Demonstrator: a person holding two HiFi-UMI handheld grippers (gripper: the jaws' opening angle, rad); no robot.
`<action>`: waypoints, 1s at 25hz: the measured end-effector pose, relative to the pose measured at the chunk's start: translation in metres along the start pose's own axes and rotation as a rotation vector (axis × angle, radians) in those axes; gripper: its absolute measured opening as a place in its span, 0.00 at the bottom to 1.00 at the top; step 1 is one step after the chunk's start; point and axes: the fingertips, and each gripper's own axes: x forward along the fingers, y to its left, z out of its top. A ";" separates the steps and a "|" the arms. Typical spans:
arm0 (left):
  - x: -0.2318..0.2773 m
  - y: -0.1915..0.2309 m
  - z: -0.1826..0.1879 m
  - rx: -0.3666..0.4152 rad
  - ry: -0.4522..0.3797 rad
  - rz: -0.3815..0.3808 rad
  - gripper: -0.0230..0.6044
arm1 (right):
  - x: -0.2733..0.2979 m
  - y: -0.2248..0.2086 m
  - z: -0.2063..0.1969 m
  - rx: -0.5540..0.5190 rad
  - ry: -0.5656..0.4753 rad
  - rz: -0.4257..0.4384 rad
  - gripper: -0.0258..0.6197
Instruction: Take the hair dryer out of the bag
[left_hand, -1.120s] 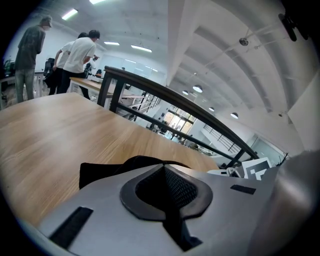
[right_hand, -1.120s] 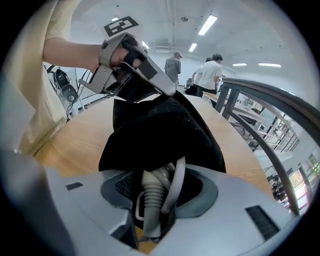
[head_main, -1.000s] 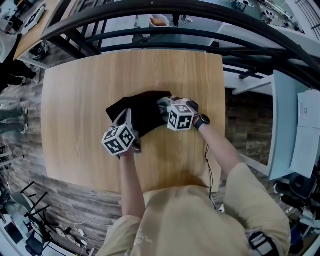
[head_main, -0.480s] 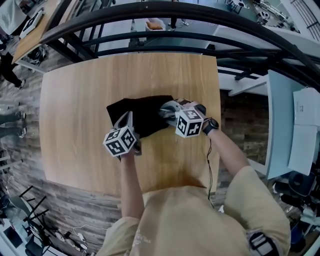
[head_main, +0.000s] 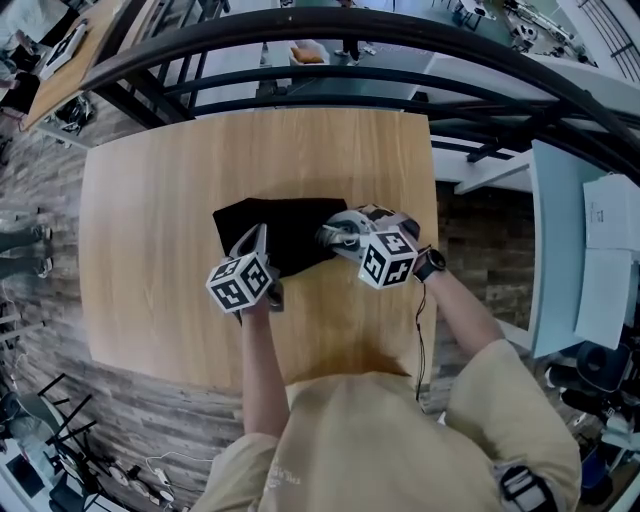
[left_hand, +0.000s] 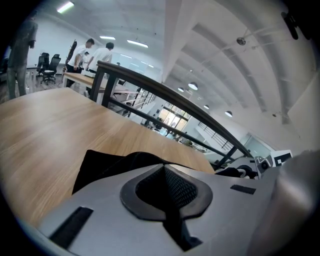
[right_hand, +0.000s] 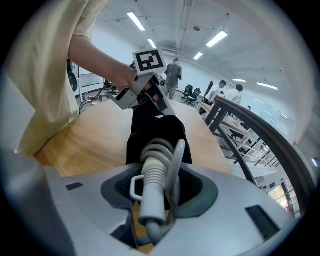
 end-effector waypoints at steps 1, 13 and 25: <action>-0.001 0.000 0.000 -0.003 0.001 -0.002 0.06 | -0.002 0.001 0.001 0.002 -0.006 -0.004 0.31; -0.002 -0.004 -0.003 -0.024 0.008 -0.016 0.06 | -0.007 0.012 0.006 0.041 -0.033 -0.068 0.31; -0.001 -0.010 -0.006 -0.021 0.014 -0.025 0.06 | 0.001 0.021 -0.004 0.121 -0.013 -0.107 0.31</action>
